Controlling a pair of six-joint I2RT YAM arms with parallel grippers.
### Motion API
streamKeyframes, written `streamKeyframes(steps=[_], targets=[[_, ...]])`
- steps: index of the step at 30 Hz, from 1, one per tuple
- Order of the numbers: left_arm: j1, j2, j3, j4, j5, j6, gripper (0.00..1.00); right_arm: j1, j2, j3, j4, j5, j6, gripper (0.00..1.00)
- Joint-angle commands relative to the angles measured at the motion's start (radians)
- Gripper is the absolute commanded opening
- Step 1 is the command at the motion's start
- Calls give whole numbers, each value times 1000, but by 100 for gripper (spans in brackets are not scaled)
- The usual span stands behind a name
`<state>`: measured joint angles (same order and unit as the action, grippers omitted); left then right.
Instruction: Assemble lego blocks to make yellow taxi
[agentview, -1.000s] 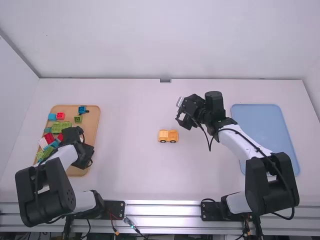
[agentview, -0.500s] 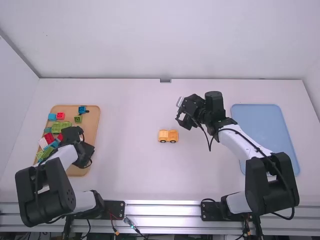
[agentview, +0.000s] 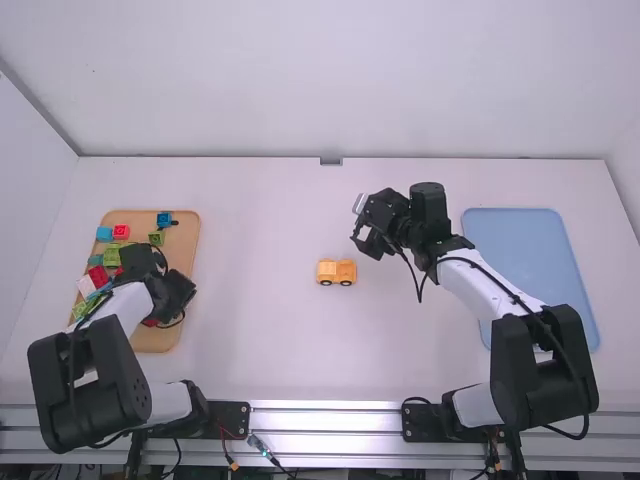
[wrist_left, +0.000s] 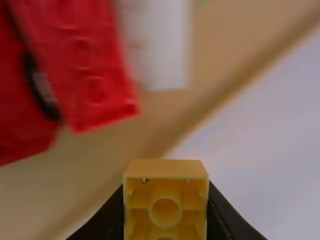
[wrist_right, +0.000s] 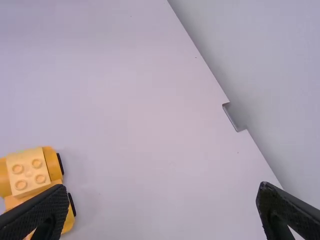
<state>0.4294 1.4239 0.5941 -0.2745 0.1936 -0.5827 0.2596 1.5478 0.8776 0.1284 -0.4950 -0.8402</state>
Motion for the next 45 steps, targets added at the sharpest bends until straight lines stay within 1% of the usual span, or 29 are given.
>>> streamKeyframes(steps=[1, 5, 8, 9, 11, 13, 15, 16, 19, 21, 24, 26, 29, 30, 32, 35, 38, 39, 40, 41, 42, 45], targets=[[-5, 3, 52, 2, 162, 110, 17, 14, -18, 8, -1, -47, 7, 99], [-5, 3, 95, 34, 231, 114, 17, 30, -18, 8, -5, -103, 8, 99], [-5, 3, 119, 97, 351, 198, 17, 43, -18, 8, 1, -111, 21, 99], [-5, 3, 124, 148, 441, 258, 15, 51, -18, 8, 24, -106, 72, 99], [-8, 3, 126, 200, 525, 299, 6, 54, -18, 8, 49, -108, 130, 99], [-24, 3, 125, 283, 628, 346, 2, 53, -18, 8, 83, -107, 205, 99], [-48, 3, 125, 365, 699, 383, 2, 43, -18, 8, 121, -111, 290, 99], [-70, 3, 125, 418, 729, 409, 2, 37, -16, 8, 155, -111, 369, 99], [-127, 3, 125, 504, 741, 457, 2, 25, -7, 8, 226, -124, 529, 99], [-168, 3, 125, 549, 743, 488, 2, 16, 7, 8, 270, -179, 598, 99], [-269, 7, 125, 657, 798, 570, 2, -17, 61, 8, 400, -403, 698, 99], [-318, 18, 127, 727, 816, 578, 2, -32, 92, 8, 478, -485, 750, 99], [-392, 52, 146, 820, 819, 579, 2, -48, 151, 8, 653, -639, 872, 99], [-415, 71, 160, 839, 826, 581, 2, -50, 174, 8, 745, -710, 929, 99], [-441, 104, 189, 848, 868, 605, 2, -49, 198, 8, 861, -766, 1011, 99], [-480, 208, 278, 859, 1037, 665, 2, -42, 221, 8, 1019, -789, 1161, 99], [-494, 271, 340, 860, 1110, 670, 2, -42, 222, 8, 1038, -792, 1214, 100], [-498, 290, 359, 859, 1129, 673, 2, -42, 222, 8, 1036, -793, 1225, 97], [-499, 297, 365, 858, 1134, 678, 2, -42, 222, 8, 1034, -794, 1228, 97], [-505, 318, 384, 850, 1152, 699, 2, -42, 222, 8, 1014, -800, 1229, 95], [-511, 343, 404, 833, 1171, 733, 2, -43, 222, 8, 988, -813, 1221, 91], [-525, 359, 418, 772, 1184, 821, 2, -51, 222, 8, 880, -817, 1168, 89]])
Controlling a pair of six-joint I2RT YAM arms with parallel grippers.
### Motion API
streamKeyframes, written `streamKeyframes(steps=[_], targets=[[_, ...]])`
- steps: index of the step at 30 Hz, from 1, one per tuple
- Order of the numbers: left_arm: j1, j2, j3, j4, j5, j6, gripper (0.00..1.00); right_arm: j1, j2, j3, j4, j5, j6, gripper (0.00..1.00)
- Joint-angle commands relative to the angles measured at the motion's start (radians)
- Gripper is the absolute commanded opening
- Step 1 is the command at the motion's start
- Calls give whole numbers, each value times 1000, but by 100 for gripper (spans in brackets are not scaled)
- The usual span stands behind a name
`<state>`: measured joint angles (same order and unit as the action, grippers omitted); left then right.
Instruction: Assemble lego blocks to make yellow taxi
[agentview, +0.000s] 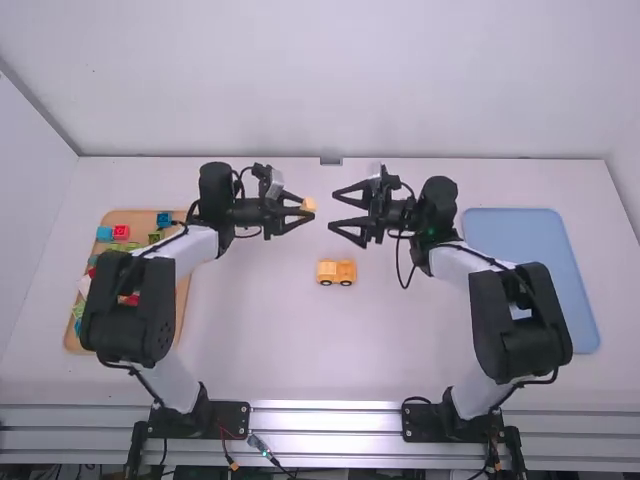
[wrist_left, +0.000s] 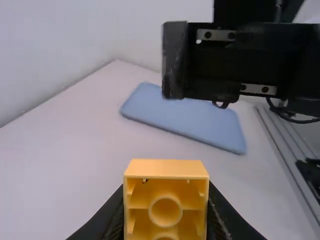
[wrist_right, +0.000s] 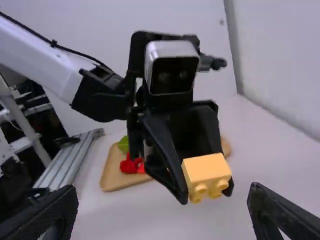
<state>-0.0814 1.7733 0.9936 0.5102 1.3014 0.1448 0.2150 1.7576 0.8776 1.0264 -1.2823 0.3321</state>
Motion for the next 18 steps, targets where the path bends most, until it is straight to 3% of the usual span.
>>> streamKeyframes(steps=[1, 10, 14, 18], targets=[[-19, 10, 19, -45, 67, 127, 2, -13, 12, 8, -72, -25, -40, 89], [-90, 10, 19, -280, -107, 299, 2, -34, 12, 72, -526, 12, -340, 89], [-109, 10, 19, -325, -169, 299, 2, -8, 12, 126, -822, 104, -624, 88], [-109, 10, 19, -351, -170, 302, 2, 11, 12, 156, -932, 127, -786, 84]])
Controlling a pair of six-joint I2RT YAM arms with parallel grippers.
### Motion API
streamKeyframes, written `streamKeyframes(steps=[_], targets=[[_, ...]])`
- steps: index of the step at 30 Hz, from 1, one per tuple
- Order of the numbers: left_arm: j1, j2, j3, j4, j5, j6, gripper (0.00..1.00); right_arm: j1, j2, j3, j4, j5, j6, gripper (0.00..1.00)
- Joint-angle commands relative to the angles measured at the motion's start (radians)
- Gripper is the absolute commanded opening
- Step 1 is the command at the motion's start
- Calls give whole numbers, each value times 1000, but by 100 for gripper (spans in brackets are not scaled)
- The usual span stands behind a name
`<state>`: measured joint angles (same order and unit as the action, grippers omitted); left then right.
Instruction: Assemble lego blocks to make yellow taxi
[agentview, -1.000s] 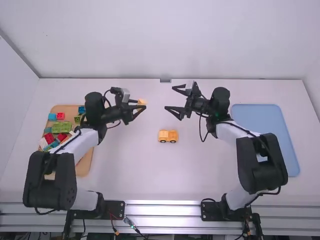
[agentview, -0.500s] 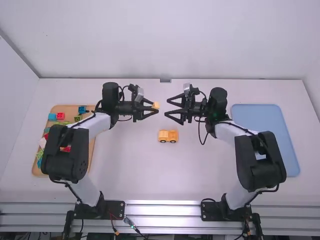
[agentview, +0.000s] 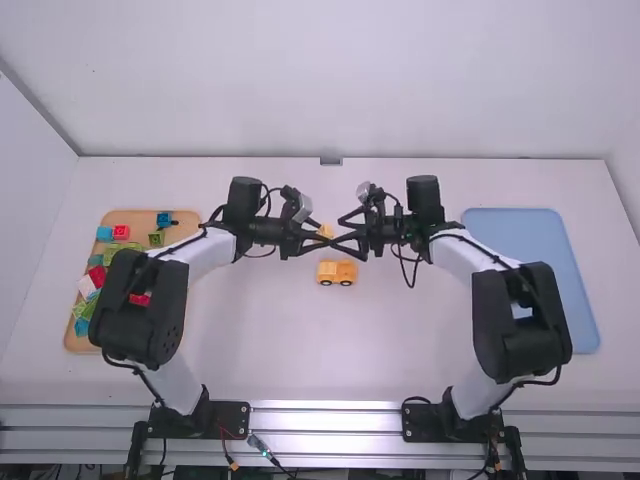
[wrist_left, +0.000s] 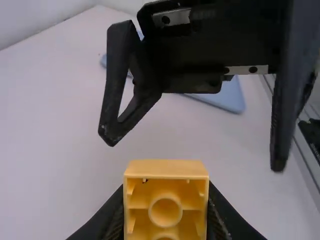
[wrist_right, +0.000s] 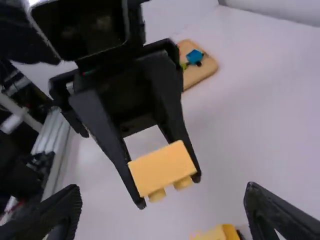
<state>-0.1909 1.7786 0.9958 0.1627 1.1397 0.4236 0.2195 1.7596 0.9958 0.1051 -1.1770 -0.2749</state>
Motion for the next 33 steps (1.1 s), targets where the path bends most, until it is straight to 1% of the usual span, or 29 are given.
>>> streamKeyframes(steps=[1, 2, 6, 8, 16, 20, 22, 25, 27, 32, 33], targets=[[3, 4, 16, -22, -6, 39, 2, 4, 10, 39, -6, 10, -180, 82], [5, 4, 17, -48, 2, 71, 2, 4, 10, 39, -1, -3, -187, 80], [0, 4, 16, -130, 19, 143, 2, 4, 10, 39, -48, -35, -314, 82], [5, 4, 16, -146, 18, 152, 2, 4, 10, 39, -56, -29, -324, 82], [-2, 4, 16, -153, 30, 161, 2, 21, 10, 39, -83, -42, -337, 85], [-2, 4, 16, -159, 30, 161, 2, 18, 10, 39, -151, -63, -441, 86], [-2, 4, 14, -158, 41, 162, 2, 9, 10, 39, -157, -65, -449, 86], [-4, 4, 8, -164, 121, 227, 2, -5, 10, 39, -160, -90, -448, 86], [-13, 4, 0, -163, 142, 259, 2, -5, 10, 39, -168, -102, -448, 86], [-12, 4, -8, -158, 111, 283, 2, -4, 31, 39, -154, -124, -443, 86], [-13, 4, -8, -158, 109, 283, 2, 1, 35, 39, -135, -153, -406, 85]])
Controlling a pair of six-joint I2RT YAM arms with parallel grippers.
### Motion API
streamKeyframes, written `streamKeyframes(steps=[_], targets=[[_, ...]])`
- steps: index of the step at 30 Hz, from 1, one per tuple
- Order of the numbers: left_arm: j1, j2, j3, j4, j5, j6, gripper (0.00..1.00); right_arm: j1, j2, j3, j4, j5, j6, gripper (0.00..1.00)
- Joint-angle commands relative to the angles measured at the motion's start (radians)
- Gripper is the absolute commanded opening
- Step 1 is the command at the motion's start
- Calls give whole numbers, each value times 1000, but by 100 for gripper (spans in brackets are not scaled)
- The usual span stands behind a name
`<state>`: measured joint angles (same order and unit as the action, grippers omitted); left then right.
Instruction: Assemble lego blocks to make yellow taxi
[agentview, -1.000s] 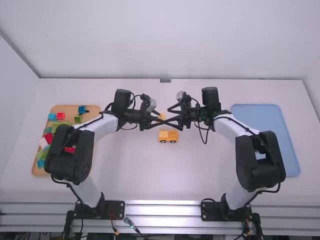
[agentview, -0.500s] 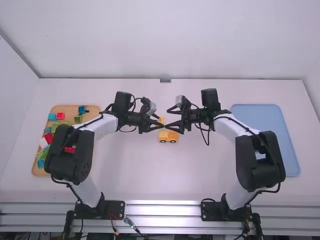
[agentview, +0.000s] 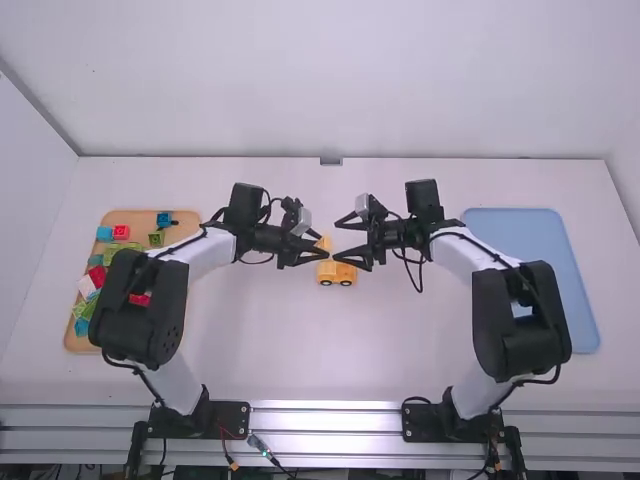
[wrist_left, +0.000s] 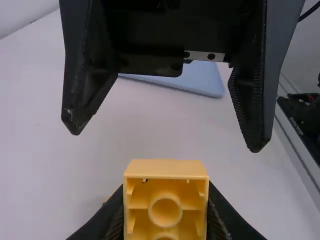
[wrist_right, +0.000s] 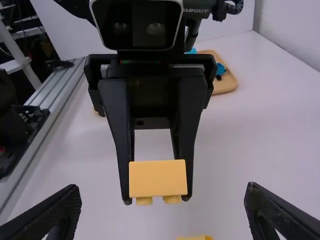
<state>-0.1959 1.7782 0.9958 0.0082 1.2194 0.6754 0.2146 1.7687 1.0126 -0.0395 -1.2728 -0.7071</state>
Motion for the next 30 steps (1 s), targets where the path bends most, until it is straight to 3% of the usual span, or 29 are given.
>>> streamKeyframes(steps=[1, 10, 17, 24, 30], targets=[[-8, 5, -8, 1, 28, 32, 2, 11, 32, 22, 27, -72, 48, 83], [-8, 5, -9, 74, -16, -56, 2, 49, 40, 22, 89, -27, 105, 77], [-8, 5, -9, 71, -14, -55, 2, 41, 40, 22, 93, -32, 105, 63], [-8, 5, -22, 95, -5, -55, 2, 41, 40, 22, 108, -36, 105, 59], [-8, 5, -32, 105, -4, -55, 2, 41, 40, 22, 107, -35, 105, 50]])
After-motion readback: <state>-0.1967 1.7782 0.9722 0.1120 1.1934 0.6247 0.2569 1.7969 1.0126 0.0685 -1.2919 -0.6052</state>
